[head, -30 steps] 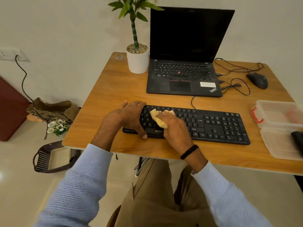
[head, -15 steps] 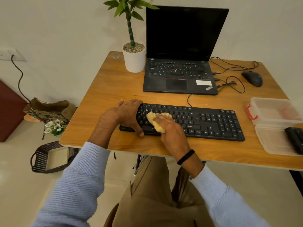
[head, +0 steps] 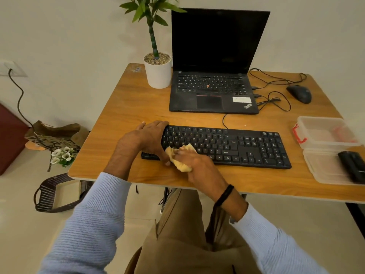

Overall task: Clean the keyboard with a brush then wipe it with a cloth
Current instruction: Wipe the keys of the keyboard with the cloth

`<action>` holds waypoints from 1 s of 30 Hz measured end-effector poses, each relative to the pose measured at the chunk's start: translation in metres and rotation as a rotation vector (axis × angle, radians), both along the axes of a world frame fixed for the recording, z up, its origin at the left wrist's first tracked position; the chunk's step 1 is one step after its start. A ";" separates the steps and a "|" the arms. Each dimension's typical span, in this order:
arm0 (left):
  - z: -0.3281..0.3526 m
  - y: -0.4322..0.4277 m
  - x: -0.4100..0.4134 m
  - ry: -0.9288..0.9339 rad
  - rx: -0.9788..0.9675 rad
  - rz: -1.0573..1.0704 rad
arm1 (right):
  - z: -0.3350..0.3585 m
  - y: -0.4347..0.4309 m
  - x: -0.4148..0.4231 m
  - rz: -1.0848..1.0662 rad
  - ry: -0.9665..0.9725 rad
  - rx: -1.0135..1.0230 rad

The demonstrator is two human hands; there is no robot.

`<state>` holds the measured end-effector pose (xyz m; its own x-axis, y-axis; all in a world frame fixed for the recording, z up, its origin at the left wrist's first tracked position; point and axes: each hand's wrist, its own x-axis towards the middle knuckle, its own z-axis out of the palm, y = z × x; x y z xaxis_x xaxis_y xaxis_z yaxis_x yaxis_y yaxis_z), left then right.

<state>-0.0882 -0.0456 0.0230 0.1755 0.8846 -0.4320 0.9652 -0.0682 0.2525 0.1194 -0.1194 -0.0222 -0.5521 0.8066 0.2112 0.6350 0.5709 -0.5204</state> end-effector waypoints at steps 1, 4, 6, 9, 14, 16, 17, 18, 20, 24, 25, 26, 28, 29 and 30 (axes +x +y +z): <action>0.000 0.000 0.001 0.000 0.001 0.002 | -0.002 0.007 0.004 -0.085 0.039 0.003; 0.001 -0.003 0.000 -0.007 -0.001 0.022 | -0.010 0.012 0.004 -0.313 0.062 0.030; 0.000 -0.002 0.000 -0.009 -0.012 0.024 | -0.012 -0.001 -0.004 -0.217 0.013 0.053; 0.001 0.000 0.001 0.011 -0.020 0.018 | 0.001 -0.006 0.002 -0.163 0.110 -0.024; 0.004 -0.002 0.004 0.009 -0.018 0.034 | 0.011 0.040 0.009 -0.475 0.157 0.101; 0.004 -0.002 0.003 0.008 -0.018 0.034 | 0.010 0.063 0.007 -0.574 0.094 0.099; 0.004 -0.002 0.003 0.011 -0.021 0.035 | 0.010 0.071 0.005 -0.603 0.060 0.088; 0.005 -0.002 0.003 0.013 -0.022 0.034 | 0.010 0.075 0.001 -0.602 0.025 0.070; 0.005 -0.001 0.005 0.018 -0.022 0.032 | 0.009 0.068 -0.012 -0.484 -0.053 0.045; 0.004 0.000 0.005 0.026 -0.024 0.037 | 0.005 0.061 -0.017 -0.391 0.005 0.043; 0.004 0.000 0.005 0.023 -0.022 0.037 | 0.005 0.064 -0.015 -0.437 0.012 0.055; 0.003 0.000 0.005 0.021 -0.021 0.034 | 0.005 0.065 -0.014 -0.457 -0.006 0.066; 0.003 -0.001 0.004 0.018 -0.019 0.037 | 0.004 0.062 -0.016 -0.388 -0.036 0.060; 0.002 -0.001 0.003 0.018 -0.022 0.040 | 0.004 0.060 -0.016 -0.341 -0.035 0.043; 0.002 0.000 0.003 0.019 -0.023 0.040 | 0.005 0.060 -0.014 -0.329 -0.028 0.030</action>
